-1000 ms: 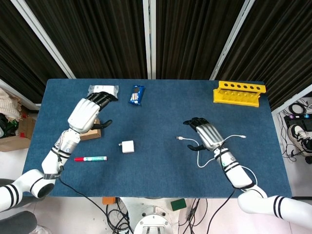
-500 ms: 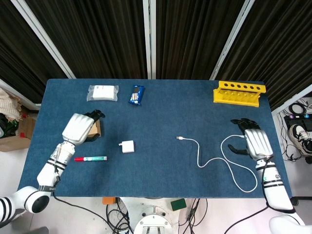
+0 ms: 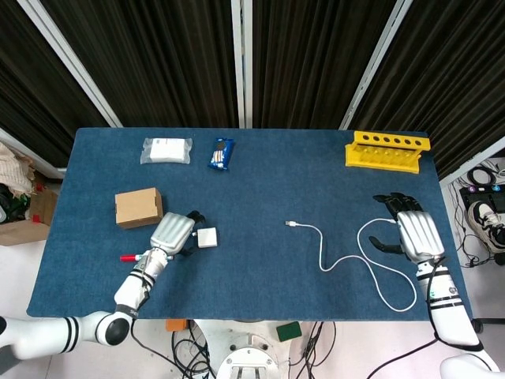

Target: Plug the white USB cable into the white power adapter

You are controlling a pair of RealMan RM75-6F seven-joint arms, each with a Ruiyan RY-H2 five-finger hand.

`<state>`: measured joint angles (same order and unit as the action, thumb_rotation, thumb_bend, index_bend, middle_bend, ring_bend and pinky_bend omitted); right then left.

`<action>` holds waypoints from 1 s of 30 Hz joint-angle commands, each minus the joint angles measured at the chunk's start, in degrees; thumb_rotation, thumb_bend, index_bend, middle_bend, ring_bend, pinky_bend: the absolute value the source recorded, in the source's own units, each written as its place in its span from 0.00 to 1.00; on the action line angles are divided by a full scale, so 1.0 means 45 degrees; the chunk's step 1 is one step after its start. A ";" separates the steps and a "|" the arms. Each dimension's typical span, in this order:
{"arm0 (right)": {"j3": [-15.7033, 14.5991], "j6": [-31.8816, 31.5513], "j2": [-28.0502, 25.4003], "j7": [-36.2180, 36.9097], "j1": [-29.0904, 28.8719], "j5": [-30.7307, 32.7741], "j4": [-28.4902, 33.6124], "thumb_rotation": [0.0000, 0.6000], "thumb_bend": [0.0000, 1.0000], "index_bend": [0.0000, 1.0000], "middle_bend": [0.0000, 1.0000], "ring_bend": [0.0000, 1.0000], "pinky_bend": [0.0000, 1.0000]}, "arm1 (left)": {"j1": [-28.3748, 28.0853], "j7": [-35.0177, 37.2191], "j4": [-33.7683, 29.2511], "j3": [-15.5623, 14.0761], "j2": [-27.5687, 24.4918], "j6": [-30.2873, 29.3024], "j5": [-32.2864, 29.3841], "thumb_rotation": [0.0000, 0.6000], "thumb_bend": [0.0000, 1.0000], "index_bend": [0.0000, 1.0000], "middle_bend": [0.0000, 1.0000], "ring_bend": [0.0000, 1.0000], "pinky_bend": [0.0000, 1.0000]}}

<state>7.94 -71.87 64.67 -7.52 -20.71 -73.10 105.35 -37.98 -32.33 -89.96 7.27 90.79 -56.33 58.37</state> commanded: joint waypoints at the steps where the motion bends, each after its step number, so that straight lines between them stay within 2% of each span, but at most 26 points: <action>1: -0.0006 -0.0002 0.0023 -0.0013 0.0036 0.0041 -0.0008 1.00 0.21 0.25 0.28 0.13 0.20 | -0.0285 -0.0520 0.0300 -0.0025 0.0421 0.0005 -0.0456 1.00 0.16 0.30 0.25 0.68 0.98; 12: -0.0013 0.0069 0.0150 0.0170 0.0163 0.0160 -0.0171 1.00 0.21 0.25 0.27 0.13 0.20 | -0.0642 -0.1366 0.0291 0.0010 0.0987 -0.0379 -0.1264 0.98 0.16 0.30 0.26 0.70 0.98; 22: -0.0038 0.0011 0.0113 0.0273 0.0328 0.0157 -0.0184 1.00 0.21 0.25 0.27 0.13 0.22 | -0.0933 -0.1333 0.0960 0.0112 0.1040 -0.0298 -0.1516 0.98 0.17 0.32 0.27 0.70 0.98; 30: -0.0039 0.0065 0.0189 0.0288 0.0381 0.0223 -0.0241 1.00 0.21 0.25 0.27 0.13 0.23 | -0.1060 -0.0737 0.0757 0.0024 0.0815 0.0179 -0.1407 0.98 0.17 0.34 0.30 0.70 0.98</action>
<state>7.76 -71.58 65.51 -6.22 -19.00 -72.11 104.28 -42.60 -35.80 -86.54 7.48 94.50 -55.70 51.86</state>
